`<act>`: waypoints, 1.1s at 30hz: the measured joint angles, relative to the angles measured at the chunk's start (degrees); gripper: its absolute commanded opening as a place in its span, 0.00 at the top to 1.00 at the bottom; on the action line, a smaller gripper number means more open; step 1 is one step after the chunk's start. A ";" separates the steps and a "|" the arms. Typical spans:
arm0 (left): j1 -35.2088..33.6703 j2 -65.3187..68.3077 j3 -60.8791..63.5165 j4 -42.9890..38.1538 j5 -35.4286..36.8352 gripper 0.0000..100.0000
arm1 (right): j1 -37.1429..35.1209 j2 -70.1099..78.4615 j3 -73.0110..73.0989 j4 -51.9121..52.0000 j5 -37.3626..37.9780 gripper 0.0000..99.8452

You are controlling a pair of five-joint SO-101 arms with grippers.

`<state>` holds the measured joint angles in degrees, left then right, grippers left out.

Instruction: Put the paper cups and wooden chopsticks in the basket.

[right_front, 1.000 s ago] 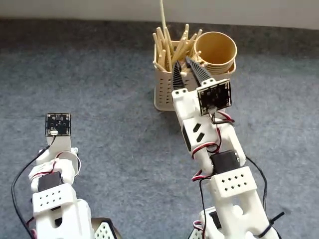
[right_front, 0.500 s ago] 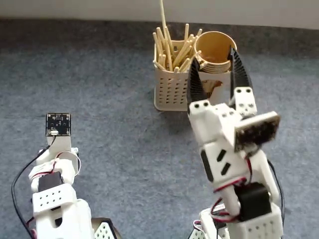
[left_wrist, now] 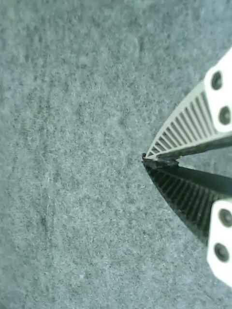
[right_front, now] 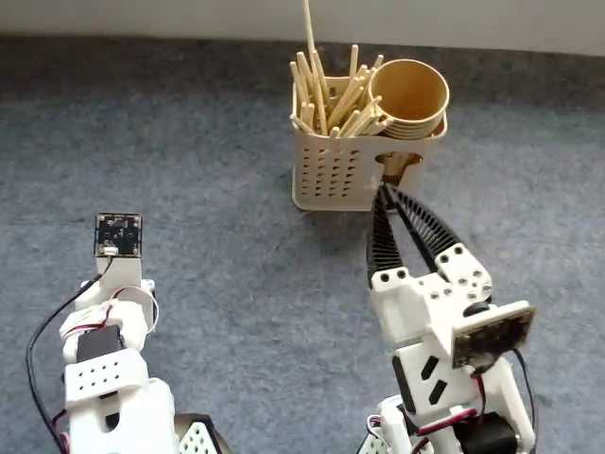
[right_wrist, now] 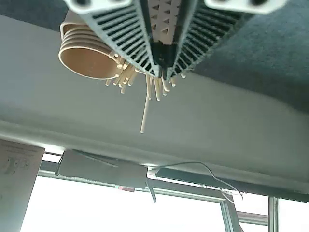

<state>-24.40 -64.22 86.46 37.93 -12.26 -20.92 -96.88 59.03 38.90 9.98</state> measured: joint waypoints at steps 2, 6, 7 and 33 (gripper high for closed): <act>1.41 0.00 0.00 0.00 0.00 0.99 | -0.09 -4.04 4.84 0.09 0.00 0.99; 2.55 0.00 0.00 0.00 0.00 0.99 | -0.18 -7.38 12.48 0.09 0.00 0.99; 2.64 0.00 0.00 0.00 0.00 0.99 | -0.09 -7.38 14.24 0.09 0.00 0.99; 15.03 -0.09 4.57 -1.85 0.00 0.99 | 4.66 -7.65 36.75 17.85 0.09 0.99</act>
<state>-9.36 -64.31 91.03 36.09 -12.26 -16.26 -104.53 95.78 56.75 10.07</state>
